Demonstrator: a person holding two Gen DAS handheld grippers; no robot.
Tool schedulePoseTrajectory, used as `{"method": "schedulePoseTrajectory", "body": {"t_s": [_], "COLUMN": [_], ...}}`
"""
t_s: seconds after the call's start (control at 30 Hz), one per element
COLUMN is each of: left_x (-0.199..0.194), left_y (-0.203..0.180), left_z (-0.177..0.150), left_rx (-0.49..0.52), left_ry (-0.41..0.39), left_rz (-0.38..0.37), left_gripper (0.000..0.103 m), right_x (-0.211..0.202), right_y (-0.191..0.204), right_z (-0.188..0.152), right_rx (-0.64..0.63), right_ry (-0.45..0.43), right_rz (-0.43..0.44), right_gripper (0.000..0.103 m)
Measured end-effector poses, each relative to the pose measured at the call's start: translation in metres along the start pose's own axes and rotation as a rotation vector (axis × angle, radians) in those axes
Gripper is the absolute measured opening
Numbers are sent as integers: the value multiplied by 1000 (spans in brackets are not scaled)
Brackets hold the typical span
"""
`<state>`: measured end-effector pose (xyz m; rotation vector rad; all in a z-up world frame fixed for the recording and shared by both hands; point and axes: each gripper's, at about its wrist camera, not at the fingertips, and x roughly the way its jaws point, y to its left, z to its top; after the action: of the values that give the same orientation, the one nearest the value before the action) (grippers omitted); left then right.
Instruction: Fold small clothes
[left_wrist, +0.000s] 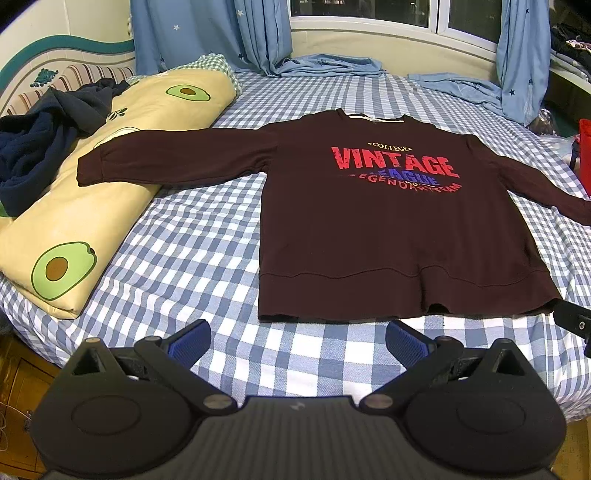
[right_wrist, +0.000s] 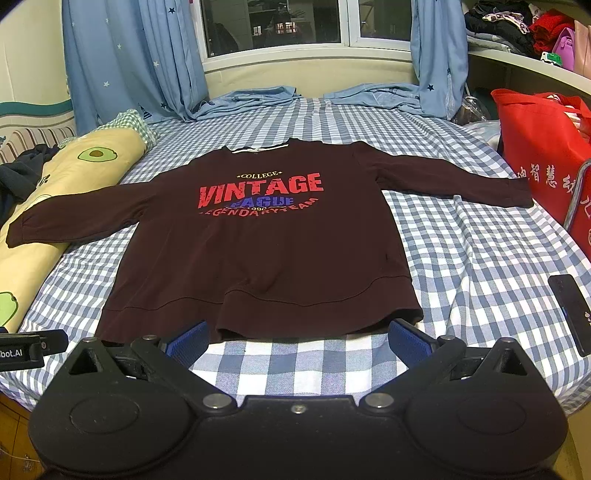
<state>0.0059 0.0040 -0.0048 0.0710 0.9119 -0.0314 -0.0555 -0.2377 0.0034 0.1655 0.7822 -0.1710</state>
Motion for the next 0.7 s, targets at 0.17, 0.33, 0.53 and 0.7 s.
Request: {"method": "schedulePoseTrajectory", "body": {"t_s": [0.17,0.33,0.53,0.7], "left_x": [0,0,0,2], "left_y": [0,0,-1,-1], "left_z": [0,0,1,0], "left_rx": [0,0,0,0], "left_ry": [0,1,2,3], "left_rz": [0,0,0,0], "left_gripper": [102,102,102,102], "right_x": [0,1,2,4], "right_y": [0,0,1,1], "right_z": [0,0,1,2], "right_rx": [1,2,2,2], "right_ry": [1,0,1,2], "right_rz": [0,0,0,1], "right_gripper": [103,103,103,103]}}
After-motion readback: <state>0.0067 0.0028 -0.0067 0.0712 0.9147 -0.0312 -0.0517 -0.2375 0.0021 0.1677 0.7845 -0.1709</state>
